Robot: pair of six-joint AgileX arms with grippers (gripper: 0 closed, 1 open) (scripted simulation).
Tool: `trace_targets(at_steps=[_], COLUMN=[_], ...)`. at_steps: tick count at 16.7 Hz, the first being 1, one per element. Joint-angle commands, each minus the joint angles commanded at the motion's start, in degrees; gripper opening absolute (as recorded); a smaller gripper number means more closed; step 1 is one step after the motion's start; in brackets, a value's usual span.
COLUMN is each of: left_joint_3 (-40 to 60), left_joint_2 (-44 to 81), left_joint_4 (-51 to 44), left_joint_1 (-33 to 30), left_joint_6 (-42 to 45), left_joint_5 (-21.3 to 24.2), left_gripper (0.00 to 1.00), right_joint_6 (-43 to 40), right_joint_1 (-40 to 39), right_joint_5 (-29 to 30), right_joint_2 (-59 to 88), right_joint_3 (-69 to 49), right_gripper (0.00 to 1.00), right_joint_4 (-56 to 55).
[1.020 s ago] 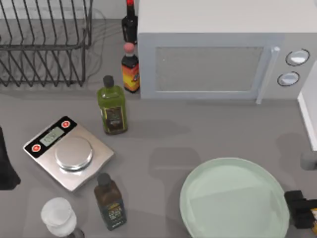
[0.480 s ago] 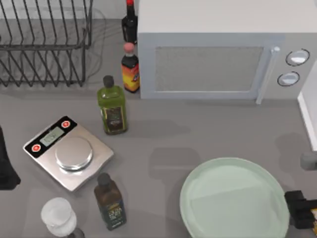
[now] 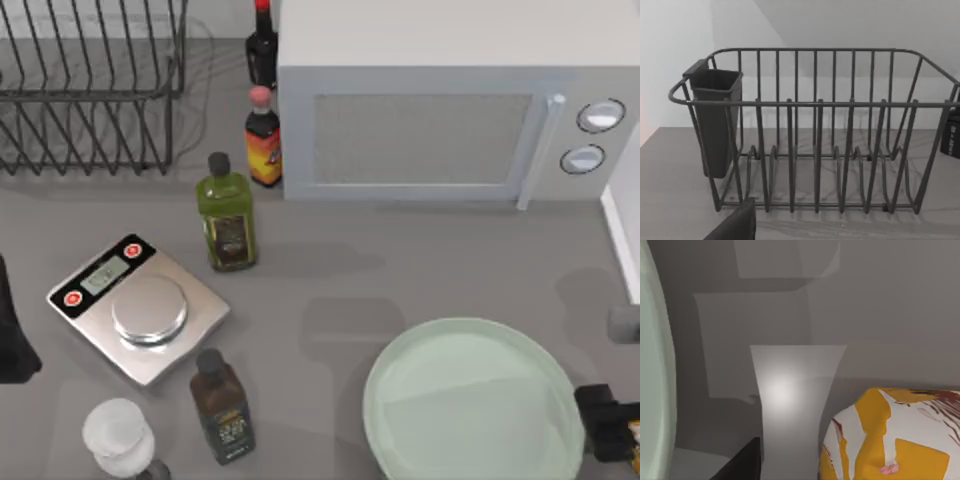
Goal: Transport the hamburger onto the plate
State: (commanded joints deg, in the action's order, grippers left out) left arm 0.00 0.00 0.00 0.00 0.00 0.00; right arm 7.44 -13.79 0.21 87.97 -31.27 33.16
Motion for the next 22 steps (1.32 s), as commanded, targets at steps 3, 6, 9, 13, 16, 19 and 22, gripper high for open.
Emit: trace_targets(at_steps=[3,6,9,13,16,19,22], left_joint_3=[0.0,0.0,0.0,0.0,0.0,0.0,0.0], left_joint_2=[0.0,0.0,0.0,0.0,0.0,0.0,0.0], left_joint_4=[0.0,0.0,0.0,0.0,0.0,0.0,0.0], left_joint_1=[0.0,0.0,0.0,0.0,0.0,0.0,0.0], left_joint_6=[0.0,0.0,0.0,0.0,0.0,0.0,0.0], left_joint_5=[0.0,0.0,0.0,0.0,0.0,0.0,0.0], left_gripper=[1.00,1.00,1.00,1.00,1.00,1.00,1.00], right_joint_6=[0.0,0.0,0.0,0.0,0.0,-0.2,-0.3], right_joint_1=[0.0,0.0,0.0,0.0,0.1,0.2,0.3], right_joint_5=[0.0,0.0,0.0,0.0,0.0,0.0,0.1], right_joint_2=[0.0,0.0,0.0,-5.1,-7.6,-11.0,-13.9], right_joint_3=[0.0,0.0,0.0,-4.4,-9.2,-14.8,-18.9], right_gripper=[0.00,0.00,0.00,0.00,0.00,0.00,0.00], right_joint_4=[0.0,0.0,0.0,7.5,15.2,25.7,31.4])
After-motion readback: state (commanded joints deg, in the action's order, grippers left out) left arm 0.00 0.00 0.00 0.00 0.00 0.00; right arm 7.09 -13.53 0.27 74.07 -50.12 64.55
